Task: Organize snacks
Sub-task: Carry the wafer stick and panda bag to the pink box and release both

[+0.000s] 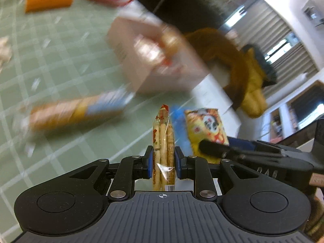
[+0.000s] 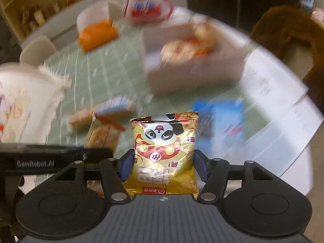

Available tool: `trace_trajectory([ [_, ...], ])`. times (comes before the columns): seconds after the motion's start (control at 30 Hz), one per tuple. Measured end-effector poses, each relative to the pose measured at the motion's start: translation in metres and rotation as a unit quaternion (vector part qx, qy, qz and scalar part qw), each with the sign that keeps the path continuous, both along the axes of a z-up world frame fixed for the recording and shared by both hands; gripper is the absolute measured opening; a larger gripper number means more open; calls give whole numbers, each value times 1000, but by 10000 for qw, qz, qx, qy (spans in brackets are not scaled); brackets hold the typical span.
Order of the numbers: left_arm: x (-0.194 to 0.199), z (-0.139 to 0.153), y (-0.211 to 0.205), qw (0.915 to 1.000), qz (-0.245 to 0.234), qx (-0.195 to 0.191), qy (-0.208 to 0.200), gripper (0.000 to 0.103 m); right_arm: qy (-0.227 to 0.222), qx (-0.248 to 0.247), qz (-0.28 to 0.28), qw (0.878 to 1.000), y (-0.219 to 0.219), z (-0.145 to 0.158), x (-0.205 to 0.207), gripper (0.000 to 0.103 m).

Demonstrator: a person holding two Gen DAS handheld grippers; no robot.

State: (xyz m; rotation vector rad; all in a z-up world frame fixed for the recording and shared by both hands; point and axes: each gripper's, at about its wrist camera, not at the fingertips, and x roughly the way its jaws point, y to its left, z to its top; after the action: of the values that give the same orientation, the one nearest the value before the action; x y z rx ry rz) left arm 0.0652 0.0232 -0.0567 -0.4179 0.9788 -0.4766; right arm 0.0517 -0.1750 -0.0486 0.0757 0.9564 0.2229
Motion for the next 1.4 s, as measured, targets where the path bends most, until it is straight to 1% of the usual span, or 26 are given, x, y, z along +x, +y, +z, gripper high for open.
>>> trace_trajectory([
  [0.03,7,16,-2,9998,-10,-71,-191,25,-187,8,-40,9998,-9,15,4,62],
  [0.07,16,36,-3,9990,-4,-89,-440,25,-466,-6,-85,9989,-20,36,9,62],
  [0.13,36,80,-6,9953,38,-78,-967,25,-997,-46,-170,9949,-38,74,19,62],
  [0.23,70,128,-11,9888,148,-61,-1486,25,-1661,-51,-268,9857,-61,127,40,62],
  [0.27,80,137,-14,9874,174,-23,-1570,25,-1833,-42,-296,9826,-69,142,48,62],
  [0.33,103,146,-23,9872,206,80,-1578,25,-2026,-12,-336,9787,-83,160,62,62],
  [0.4,126,141,-33,9894,242,90,-1428,25,-2163,5,-346,9757,-98,170,76,62],
  [0.43,137,133,-39,9911,255,97,-1306,25,-2192,0,-340,9751,-102,172,80,62],
  [0.53,167,95,-50,9962,391,32,-781,25,-2137,-41,-269,9765,-117,164,96,62],
  [0.63,188,36,-54,9984,465,-283,-158,27,-1927,-95,-190,9810,-126,142,114,62],
  [0.67,191,21,-50,9983,529,-224,-33,27,-1834,-108,-157,9828,-127,135,120,62],
  [0.7,191,9,-48,9978,657,-47,45,27,-1736,-114,-112,9847,-128,127,127,62],
  [0.73,190,5,-44,9970,766,86,51,27,-1654,-116,-66,9861,-127,121,132,62],
  [0.77,186,2,-38,9959,892,141,2,27,-1556,-115,-20,9878,-126,114,139,62],
  [0.8,183,4,-30,9950,992,87,-50,27,-1440,-95,35,9895,-125,106,148,62],
  [0.87,173,10,-11,9928,1186,37,-140,27,-1260,-11,120,9920,-120,95,163,62],
  [0.97,155,23,20,9878,1508,296,-258,27,-1036,177,259,9941,-105,83,184,62],
  [1.07,134,17,55,9816,1867,386,-119,27,-902,349,527,9939,-73,74,212,63],
  [1.13,119,13,75,9770,2079,471,9,27,-785,376,729,9935,-48,65,234,70],
  [1.17,112,9,85,9747,2175,501,85,27,-703,333,768,9940,-39,61,243,75],
  [1.2,104,6,92,9732,2240,507,146,27,-657,253,758,9946,-30,57,250,75],
  [1.3,85,-3,109,9713,2303,515,314,27,-655,127,755,9949,-16,51,253,76],
  [1.4,73,-16,118,9711,2264,596,467,27,-541,298,603,9963,-19,46,245,79],
])
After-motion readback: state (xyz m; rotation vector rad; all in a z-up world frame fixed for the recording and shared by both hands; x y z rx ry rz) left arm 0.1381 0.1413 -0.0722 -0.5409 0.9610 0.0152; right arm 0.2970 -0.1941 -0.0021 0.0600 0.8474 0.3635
